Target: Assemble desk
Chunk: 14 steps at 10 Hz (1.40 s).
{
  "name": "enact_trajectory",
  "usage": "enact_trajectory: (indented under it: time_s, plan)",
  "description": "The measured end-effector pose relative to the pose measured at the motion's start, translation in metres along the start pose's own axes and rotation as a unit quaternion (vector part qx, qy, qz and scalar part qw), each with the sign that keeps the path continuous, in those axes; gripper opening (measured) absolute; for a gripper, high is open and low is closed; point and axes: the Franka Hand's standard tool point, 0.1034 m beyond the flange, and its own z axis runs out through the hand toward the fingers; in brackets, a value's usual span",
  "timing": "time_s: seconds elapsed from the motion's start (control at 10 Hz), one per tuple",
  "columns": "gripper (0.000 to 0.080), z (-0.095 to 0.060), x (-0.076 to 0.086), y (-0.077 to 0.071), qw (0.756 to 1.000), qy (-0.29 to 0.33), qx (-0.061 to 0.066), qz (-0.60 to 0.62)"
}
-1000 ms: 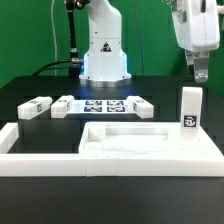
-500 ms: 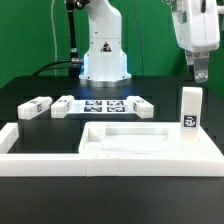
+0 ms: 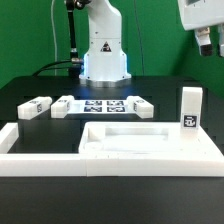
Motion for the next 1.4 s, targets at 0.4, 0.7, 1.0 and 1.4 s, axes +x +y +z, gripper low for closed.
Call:
enact_trajectory:
  time_s: [0.4,0.7,1.0,1.4]
  plan:
    - [0.0649,0.001,0.002,0.0,0.99,0.001,0.002,-0.14]
    - [0.0649,0.022,-0.002,0.04,0.96,0.004,-0.001,-0.281]
    - [0.0649,0.024,-0.003,0.045,0.926,0.005,-0.008,-0.377]
    - [0.0649,0.032,-0.002,0.06,0.86,-0.003,-0.02,-0.51]
